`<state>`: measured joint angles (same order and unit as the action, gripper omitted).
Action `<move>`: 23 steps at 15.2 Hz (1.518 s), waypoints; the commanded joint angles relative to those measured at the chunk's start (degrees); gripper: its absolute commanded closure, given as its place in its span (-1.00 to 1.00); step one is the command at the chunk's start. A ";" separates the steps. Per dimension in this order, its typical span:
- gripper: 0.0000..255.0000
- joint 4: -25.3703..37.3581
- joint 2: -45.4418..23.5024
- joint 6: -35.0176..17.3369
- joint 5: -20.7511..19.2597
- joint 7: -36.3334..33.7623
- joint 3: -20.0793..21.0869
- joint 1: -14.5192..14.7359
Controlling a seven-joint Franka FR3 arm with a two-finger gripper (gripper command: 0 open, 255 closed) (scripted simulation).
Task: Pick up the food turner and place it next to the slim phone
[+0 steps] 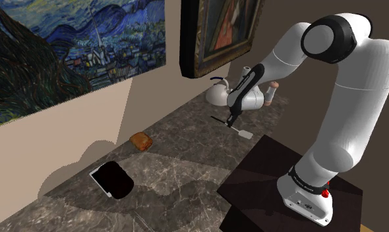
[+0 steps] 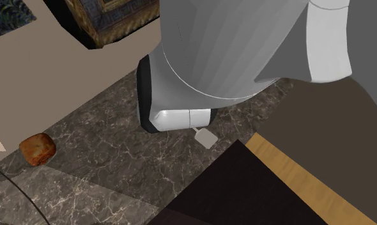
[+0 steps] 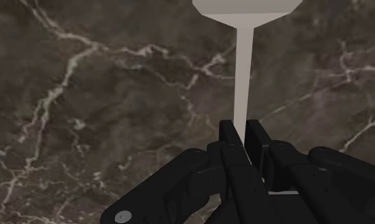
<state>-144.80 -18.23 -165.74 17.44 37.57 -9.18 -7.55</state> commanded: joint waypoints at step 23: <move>1.00 -3.50 15.44 11.25 -12.66 -12.78 -5.32 6.05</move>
<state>-147.51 -3.53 -154.37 5.40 26.39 -14.84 -2.14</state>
